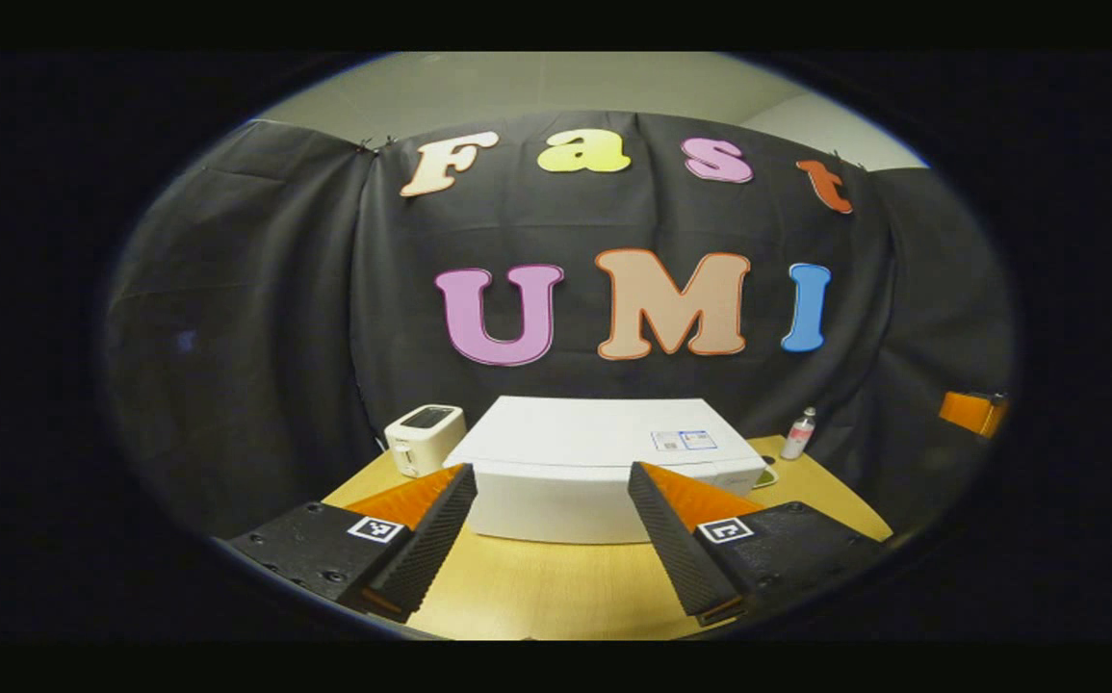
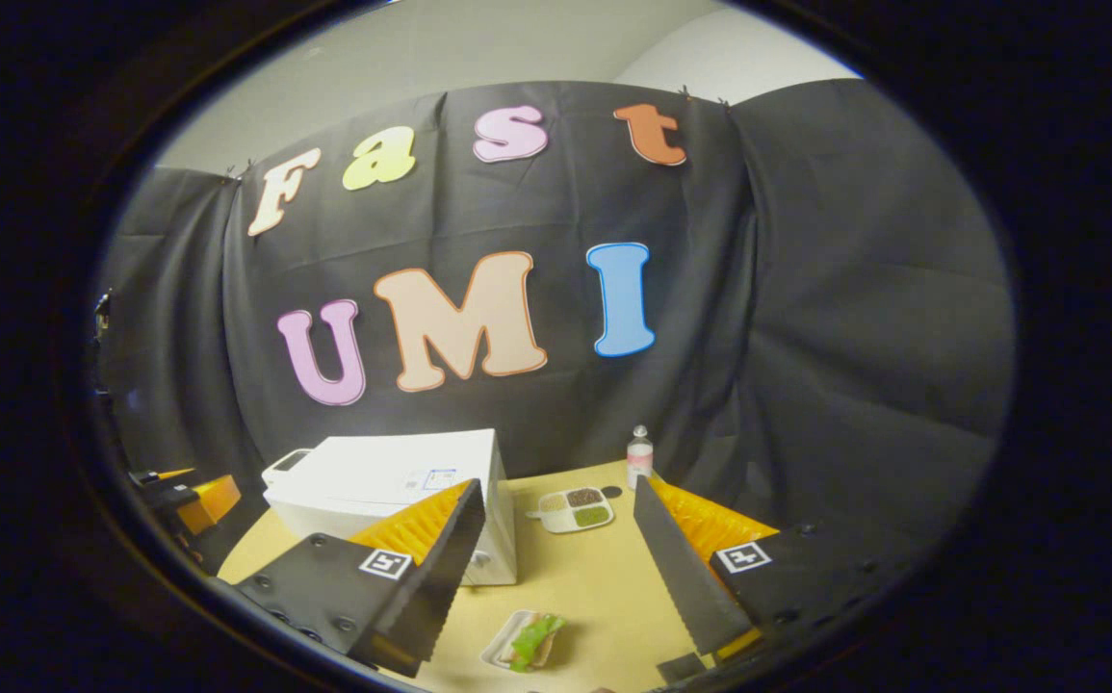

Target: Open the microwave oven with the left hand, put the food in, and close the microwave oven.

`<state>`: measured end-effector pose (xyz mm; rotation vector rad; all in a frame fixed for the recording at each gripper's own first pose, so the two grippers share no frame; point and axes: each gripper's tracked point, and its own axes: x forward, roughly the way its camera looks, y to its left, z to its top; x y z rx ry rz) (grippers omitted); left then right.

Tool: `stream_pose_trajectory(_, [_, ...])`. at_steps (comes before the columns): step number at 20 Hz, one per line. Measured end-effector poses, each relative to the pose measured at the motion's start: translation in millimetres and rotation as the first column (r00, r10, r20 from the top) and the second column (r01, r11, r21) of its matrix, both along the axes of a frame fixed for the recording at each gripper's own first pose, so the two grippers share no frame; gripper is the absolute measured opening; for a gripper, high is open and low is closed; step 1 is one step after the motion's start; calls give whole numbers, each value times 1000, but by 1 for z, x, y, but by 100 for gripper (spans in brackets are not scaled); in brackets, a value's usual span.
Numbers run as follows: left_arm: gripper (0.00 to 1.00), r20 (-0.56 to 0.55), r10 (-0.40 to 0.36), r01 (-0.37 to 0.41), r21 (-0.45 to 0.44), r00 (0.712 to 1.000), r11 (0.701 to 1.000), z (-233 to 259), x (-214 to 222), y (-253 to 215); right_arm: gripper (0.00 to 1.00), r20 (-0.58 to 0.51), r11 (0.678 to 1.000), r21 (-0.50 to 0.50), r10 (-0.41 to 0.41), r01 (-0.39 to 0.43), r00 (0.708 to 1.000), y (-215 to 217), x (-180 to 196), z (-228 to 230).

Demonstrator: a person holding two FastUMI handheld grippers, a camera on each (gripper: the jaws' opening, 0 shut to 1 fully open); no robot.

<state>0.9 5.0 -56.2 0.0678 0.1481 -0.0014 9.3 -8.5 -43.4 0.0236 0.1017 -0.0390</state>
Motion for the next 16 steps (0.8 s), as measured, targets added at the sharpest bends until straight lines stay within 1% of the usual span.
stream_pose_trajectory(4, [95,-107,-8,16,80,994,997,-40,3,-5,98,-31,1000,6,-7,8,1000,-2,-4,-11])
stream_pose_trajectory(6, [94,-162,-31,46,88,986,995,-59,2,-12,98,-47,1000,16,-16,17,999,-4,-6,-19])
stream_pose_trajectory(9, [94,-256,-81,96,45,963,994,-94,3,-28,98,-73,999,40,-27,30,997,-7,-10,-28])
stream_pose_trajectory(11, [94,-317,-114,118,-7,941,993,-116,3,-40,98,-83,998,43,-35,39,996,-9,-13,-33])
stream_pose_trajectory(14, [94,-389,-181,156,-94,903,983,-142,6,-64,98,-94,998,34,-40,44,995,-11,-17,-37])
stream_pose_trajectory(16, [92,-423,-202,169,-114,883,979,-157,10,-73,98,-102,998,23,-51,53,993,-14,-21,-41])
